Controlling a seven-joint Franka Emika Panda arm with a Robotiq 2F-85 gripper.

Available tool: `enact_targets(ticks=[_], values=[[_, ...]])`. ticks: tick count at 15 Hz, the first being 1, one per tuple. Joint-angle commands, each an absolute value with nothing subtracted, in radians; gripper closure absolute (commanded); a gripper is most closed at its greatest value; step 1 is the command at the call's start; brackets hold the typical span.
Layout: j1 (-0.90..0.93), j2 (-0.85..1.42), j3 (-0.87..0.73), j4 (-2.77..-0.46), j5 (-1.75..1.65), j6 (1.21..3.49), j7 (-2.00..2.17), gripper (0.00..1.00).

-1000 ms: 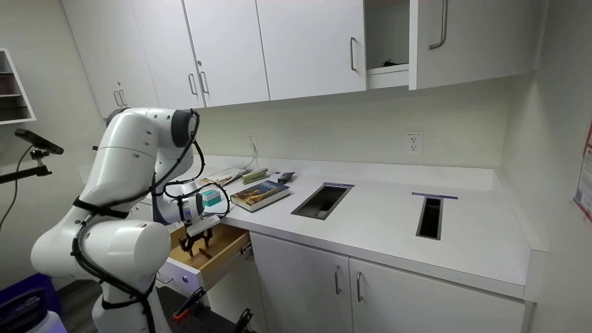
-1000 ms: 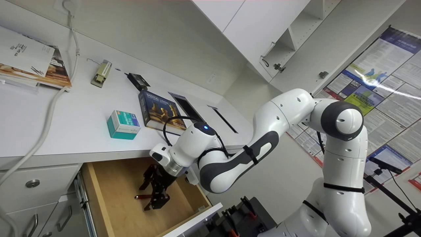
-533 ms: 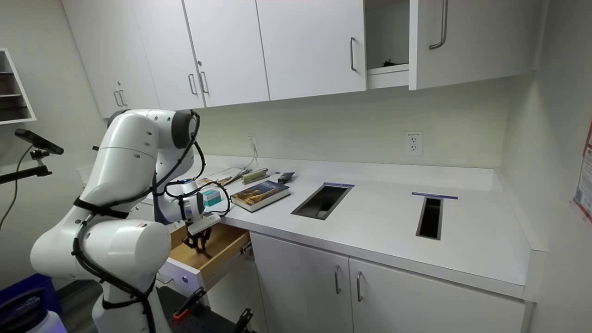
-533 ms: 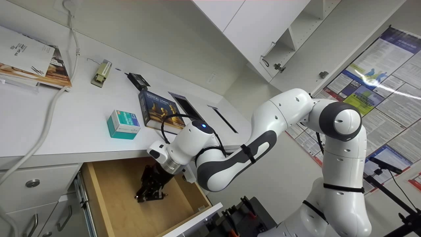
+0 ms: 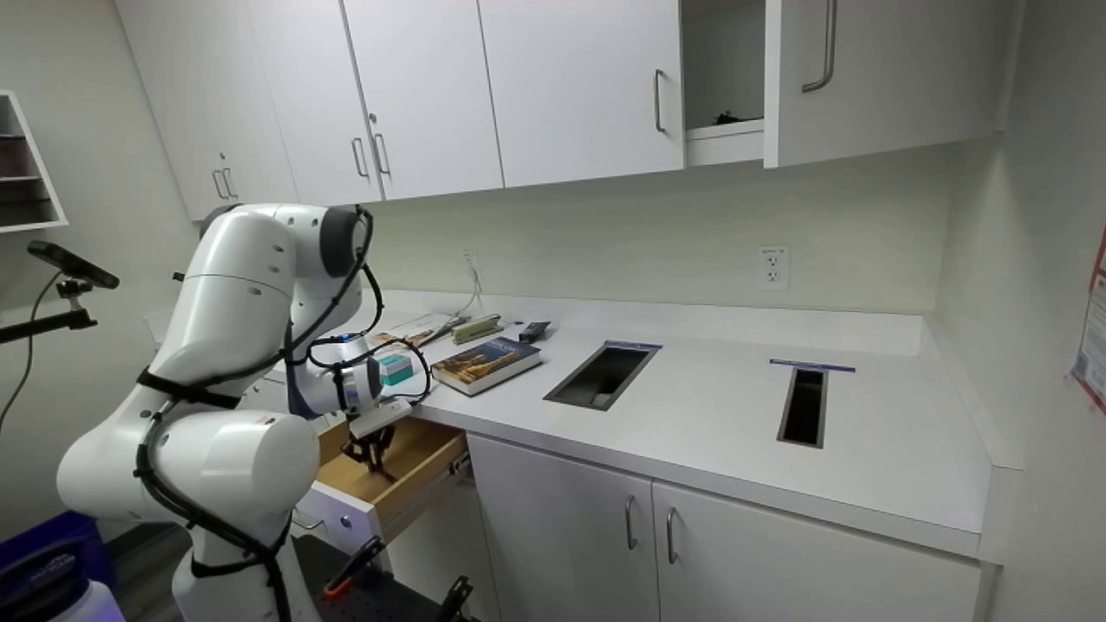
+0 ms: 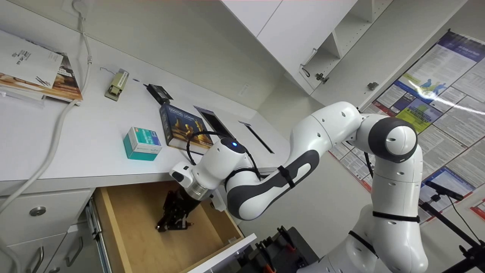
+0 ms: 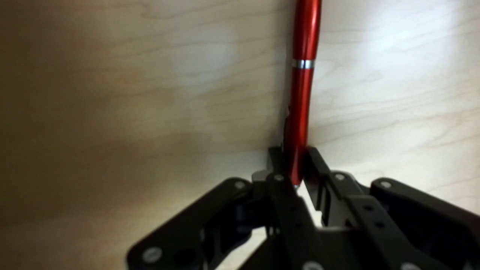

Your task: Open the drawer, take the pen out and put it on the table, the close the drawer

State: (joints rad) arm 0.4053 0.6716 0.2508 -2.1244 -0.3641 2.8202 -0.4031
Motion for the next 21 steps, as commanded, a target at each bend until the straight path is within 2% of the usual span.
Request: enact_targets(ticks=[1, 10, 17, 19, 20, 21], values=[[0.411, 0.532, 0.273, -2.21, -0.346, 2.725, -0.312, 0.95], [0.455, 0.137, 0.258, -2.429, -0.421, 2.693, -0.059, 0.94], [0.35, -0.174, 0.266, -2.579, -0.436, 2.642, 0.185, 0.93], [0.295, -0.236, 0.273, -2.611, -0.446, 2.608, 0.243, 0.94], [0.307, -0.149, 0.29, -2.555, -0.412, 2.643, 0.167, 0.94], [0.292, -0.17, 0.292, -2.566, -0.411, 2.64, 0.168, 0.82]])
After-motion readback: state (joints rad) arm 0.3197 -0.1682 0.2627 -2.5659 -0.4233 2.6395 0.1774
